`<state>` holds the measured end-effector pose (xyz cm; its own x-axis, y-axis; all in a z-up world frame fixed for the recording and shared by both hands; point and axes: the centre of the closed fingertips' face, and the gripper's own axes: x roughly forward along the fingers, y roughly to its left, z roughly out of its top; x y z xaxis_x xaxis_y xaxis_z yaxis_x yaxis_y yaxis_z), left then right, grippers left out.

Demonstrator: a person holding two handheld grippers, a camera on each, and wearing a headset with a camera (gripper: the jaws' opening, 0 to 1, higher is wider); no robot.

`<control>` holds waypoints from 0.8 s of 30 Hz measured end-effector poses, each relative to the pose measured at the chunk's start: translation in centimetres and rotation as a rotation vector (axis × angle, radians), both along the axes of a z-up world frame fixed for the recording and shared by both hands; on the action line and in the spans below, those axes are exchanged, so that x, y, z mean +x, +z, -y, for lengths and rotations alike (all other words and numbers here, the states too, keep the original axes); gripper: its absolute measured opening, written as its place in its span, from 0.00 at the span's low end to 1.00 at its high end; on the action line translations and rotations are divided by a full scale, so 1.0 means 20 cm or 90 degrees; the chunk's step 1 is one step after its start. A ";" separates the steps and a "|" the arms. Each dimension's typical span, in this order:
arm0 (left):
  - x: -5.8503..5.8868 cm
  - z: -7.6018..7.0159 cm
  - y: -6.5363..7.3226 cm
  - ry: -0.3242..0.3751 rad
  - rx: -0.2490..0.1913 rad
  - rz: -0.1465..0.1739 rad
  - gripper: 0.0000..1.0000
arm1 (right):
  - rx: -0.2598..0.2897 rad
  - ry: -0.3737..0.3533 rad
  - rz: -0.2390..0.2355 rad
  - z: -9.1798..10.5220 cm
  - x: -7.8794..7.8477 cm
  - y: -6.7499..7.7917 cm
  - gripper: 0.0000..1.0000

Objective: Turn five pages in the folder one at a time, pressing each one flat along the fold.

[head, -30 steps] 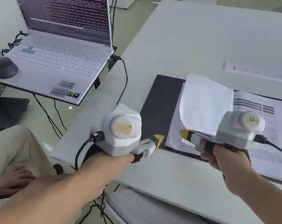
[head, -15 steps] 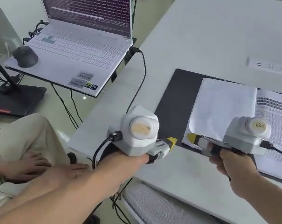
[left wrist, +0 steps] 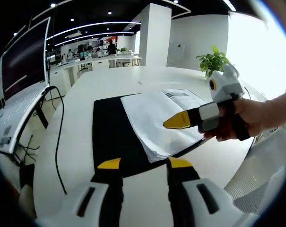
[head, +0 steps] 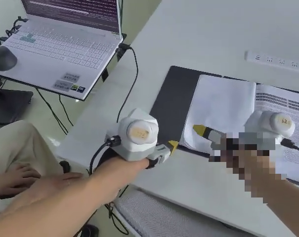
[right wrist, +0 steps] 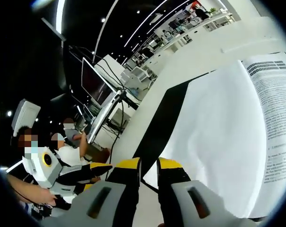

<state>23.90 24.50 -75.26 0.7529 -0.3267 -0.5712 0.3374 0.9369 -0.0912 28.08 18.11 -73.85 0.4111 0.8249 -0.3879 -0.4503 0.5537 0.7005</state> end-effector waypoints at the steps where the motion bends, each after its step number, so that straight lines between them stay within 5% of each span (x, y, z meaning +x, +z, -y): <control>1: 0.01 0.02 0.00 -0.006 -0.003 0.004 0.33 | 0.002 -0.001 0.001 0.02 0.02 0.01 0.12; 11: 0.18 0.23 -0.05 -0.050 -0.071 0.029 0.25 | 0.022 -0.013 -0.001 0.25 0.23 0.04 0.07; 18: 0.26 0.30 -0.16 -0.048 -0.074 0.005 0.17 | 0.043 -0.019 -0.032 0.35 0.36 0.00 0.05; 24: 0.24 0.27 -0.28 -0.028 -0.055 -0.031 0.11 | 0.071 -0.031 -0.056 0.42 0.54 -0.04 0.01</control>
<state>28.72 19.05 -80.84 0.7088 -0.4089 -0.5748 0.3713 0.9091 -0.1888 38.94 9.78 -74.57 0.4203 0.8449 -0.3310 -0.3587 0.4897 0.7946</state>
